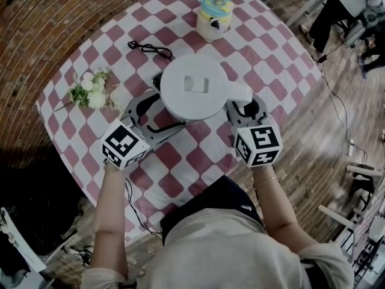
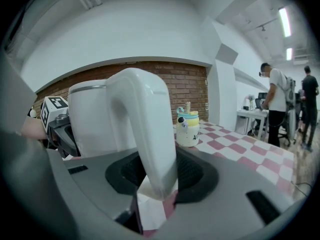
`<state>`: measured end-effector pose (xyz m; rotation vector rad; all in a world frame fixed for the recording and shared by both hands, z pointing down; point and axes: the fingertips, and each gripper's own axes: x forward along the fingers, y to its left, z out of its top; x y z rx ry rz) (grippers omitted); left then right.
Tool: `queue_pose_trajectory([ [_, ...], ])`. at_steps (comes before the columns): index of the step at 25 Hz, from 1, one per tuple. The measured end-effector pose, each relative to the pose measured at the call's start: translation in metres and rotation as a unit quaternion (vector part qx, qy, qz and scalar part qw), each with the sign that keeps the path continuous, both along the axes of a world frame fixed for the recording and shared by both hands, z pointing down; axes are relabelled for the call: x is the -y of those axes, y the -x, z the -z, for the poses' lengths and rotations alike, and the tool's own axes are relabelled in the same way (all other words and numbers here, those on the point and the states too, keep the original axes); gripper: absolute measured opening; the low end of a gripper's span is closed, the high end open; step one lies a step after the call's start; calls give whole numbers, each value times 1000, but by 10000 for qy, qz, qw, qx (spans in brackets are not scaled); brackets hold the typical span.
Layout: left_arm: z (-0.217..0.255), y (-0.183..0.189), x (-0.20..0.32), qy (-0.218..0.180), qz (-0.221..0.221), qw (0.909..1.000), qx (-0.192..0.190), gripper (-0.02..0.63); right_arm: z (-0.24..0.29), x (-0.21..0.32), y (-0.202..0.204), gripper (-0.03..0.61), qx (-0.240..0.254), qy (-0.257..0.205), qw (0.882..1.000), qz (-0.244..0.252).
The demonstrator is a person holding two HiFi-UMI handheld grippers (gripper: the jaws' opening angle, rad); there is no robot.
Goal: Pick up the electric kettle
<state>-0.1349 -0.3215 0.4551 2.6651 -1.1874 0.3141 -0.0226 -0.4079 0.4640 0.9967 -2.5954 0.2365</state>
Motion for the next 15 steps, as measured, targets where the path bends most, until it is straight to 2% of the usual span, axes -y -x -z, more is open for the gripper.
queue_pose_trajectory([
  [5, 3, 0, -2, 12, 0, 9999, 138, 402, 4, -2, 1, 141, 88, 45, 9999, -30],
  [15, 46, -5, -6, -436, 37, 9988, 202, 403, 46, -5, -5, 146, 463, -178, 9986, -168],
])
